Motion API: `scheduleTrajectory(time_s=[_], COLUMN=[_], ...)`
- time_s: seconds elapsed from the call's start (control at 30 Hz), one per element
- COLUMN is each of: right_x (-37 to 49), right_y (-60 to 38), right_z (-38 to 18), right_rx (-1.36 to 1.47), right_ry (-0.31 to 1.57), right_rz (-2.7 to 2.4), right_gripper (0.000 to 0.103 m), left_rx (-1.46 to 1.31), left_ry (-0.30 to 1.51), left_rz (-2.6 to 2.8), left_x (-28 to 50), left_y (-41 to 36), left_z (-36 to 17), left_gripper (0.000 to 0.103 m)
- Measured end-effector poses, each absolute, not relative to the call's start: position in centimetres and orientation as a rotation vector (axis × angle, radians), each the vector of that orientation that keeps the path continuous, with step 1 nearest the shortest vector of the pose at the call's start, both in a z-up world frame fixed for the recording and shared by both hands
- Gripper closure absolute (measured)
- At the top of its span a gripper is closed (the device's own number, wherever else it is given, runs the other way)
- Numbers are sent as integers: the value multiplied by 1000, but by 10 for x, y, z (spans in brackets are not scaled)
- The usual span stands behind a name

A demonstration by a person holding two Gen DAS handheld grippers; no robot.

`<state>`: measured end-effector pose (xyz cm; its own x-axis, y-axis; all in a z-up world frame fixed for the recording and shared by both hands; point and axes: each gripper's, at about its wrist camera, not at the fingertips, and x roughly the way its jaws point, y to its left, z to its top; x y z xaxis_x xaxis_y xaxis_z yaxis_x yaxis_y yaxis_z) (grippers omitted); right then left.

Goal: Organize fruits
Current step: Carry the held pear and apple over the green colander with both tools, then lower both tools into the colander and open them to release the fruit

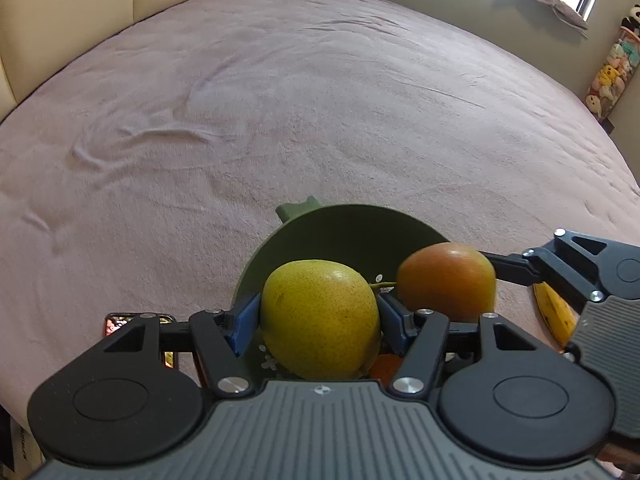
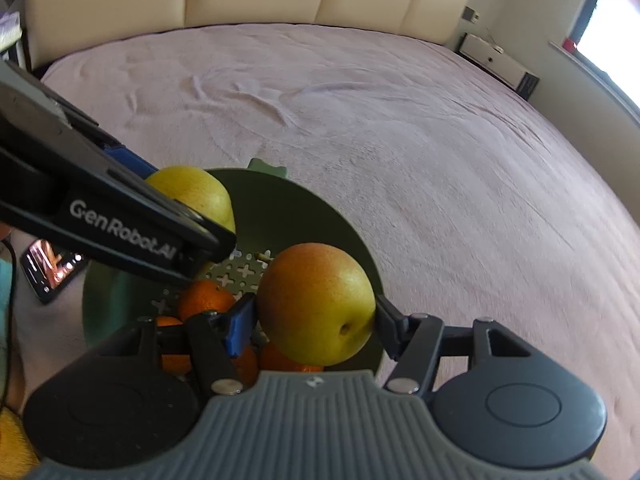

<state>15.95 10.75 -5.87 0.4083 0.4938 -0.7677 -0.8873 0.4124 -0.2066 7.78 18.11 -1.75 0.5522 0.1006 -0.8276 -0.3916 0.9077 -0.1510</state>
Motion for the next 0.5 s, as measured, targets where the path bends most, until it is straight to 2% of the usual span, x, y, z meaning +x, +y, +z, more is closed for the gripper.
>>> scheduleTrajectory(time_s=[0.5], right_x=[171], right_y=[136], right_z=[-85], right_rx=[-818], right_ry=[651], right_rz=[1010], right_gripper=[43], left_rx=[-319], left_ry=[1025], left_rz=[359], left_x=[88], left_y=[182], left_z=[-36], left_gripper=[31])
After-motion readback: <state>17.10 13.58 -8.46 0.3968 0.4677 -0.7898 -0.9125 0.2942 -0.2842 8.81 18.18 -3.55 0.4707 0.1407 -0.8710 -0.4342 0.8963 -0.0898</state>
